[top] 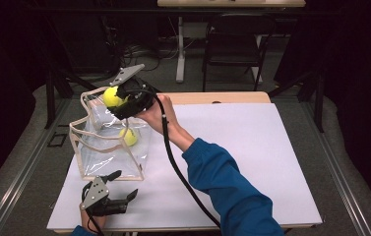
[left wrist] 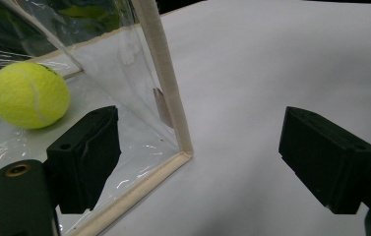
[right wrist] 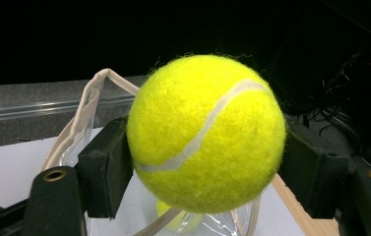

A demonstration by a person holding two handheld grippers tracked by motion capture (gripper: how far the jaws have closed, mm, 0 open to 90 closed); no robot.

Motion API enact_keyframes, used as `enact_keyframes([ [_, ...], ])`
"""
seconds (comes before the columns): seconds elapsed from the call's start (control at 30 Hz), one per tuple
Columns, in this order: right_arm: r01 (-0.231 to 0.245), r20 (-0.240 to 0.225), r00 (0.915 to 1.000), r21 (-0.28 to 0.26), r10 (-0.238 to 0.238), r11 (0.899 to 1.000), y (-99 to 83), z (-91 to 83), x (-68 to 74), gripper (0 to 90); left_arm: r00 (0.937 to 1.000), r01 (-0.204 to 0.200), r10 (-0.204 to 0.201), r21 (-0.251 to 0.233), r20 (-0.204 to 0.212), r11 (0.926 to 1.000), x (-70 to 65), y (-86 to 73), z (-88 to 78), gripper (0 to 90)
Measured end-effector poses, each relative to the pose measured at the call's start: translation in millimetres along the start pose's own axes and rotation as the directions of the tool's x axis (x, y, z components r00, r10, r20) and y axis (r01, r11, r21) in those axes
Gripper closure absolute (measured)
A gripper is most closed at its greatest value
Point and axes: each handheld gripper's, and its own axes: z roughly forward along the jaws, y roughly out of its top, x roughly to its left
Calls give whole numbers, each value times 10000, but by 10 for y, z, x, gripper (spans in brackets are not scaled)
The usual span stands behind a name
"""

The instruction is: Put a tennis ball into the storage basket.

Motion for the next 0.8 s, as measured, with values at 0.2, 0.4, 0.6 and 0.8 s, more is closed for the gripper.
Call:
enact_keyframes([
  [0.2, 33, -25, 10000, 46, -33, 10000, 7, 14, 8, 268, 10000, 5, -5, 17, 6, 10000, 0, 0, 2, 160],
  [0.4, 41, -16, 10000, 84, -41, 10000, 16, 28, 9, 268, 10000, 2, -2, -4, 5, 10000, -1, 0, 1, 159],
  [0.6, 4, -84, 10000, 244, -2, 9997, 28, 68, -1, 268, 10000, 4, -4, -4, 8, 10000, 2, -1, 0, 160],
  [0.8, 65, -156, 9999, 375, -59, 9993, 39, 103, 13, 268, 10000, 2, -2, 20, 37, 10000, 1, 0, 1, 160],
])
